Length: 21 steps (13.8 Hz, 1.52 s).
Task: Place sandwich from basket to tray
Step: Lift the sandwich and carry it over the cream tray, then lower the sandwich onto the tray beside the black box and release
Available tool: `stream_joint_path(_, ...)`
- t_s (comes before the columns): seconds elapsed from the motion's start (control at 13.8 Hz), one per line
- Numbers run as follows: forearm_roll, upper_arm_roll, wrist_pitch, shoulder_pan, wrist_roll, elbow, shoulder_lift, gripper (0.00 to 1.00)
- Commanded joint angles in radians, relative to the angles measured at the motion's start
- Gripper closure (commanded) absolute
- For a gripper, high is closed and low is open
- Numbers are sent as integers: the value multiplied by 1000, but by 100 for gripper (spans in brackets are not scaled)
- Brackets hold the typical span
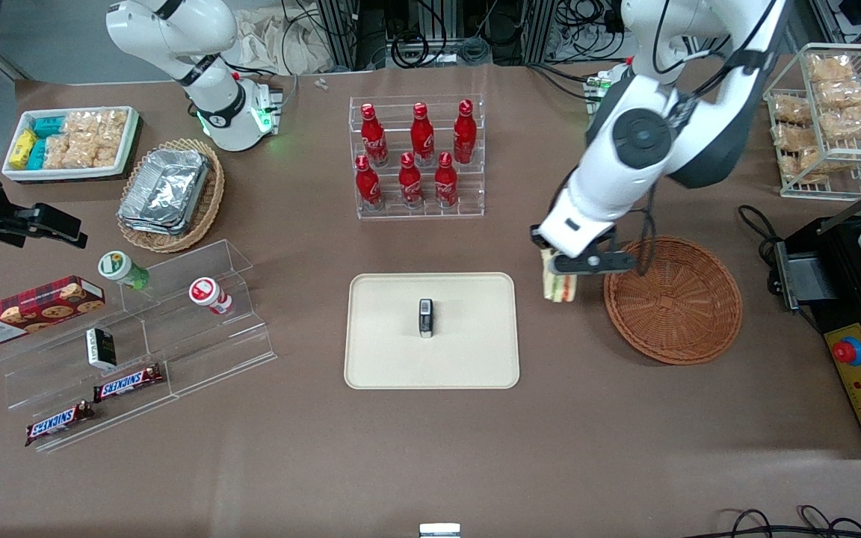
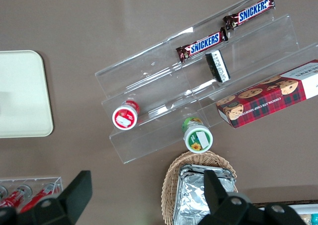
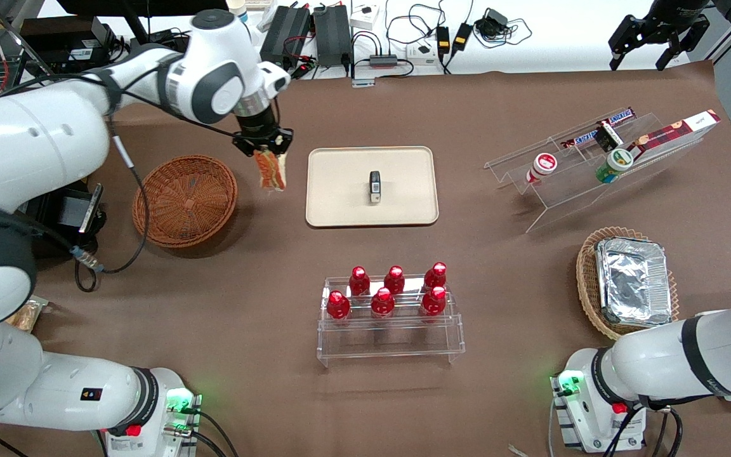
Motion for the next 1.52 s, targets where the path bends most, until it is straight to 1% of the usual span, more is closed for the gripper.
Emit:
stream_joint_path(0.0, 119, -65, -2, 12, -35, 141, 188, 100)
stream_joint_path(0.22, 249, -117, 72, 12, -75, 186, 348, 100)
stream_joint_path(0.36, 367, -150, 107, 12, -176, 218, 439, 100)
stream_joint_path(0.43, 404, -162, 144, 12, -214, 241, 482, 100)
stream_joint_path(0.58, 443, -164, 187, 9, -241, 252, 534, 100)
stream_joint_path(0.72, 475, -164, 190, 2, -256, 252, 556, 100)
stream_joint_path(0.87, 524, -164, 190, 2, -273, 252, 588, 100)
stream_joint_path(0.94, 542, -165, 192, 2, -305, 252, 600, 79)
stream_joint_path(1.01, 559, -165, 192, 0, -339, 252, 605, 11)
stream_joint_path(1.08, 575, -165, 192, -1, -350, 252, 603, 0)
stream_joint_path(1.23, 564, -173, 192, 3, -356, 253, 591, 0)
stream_joint_path(1.3, 555, -200, 192, 18, -371, 253, 571, 0)
stream_joint_path(1.45, 512, -240, 187, 49, -412, 253, 487, 0)
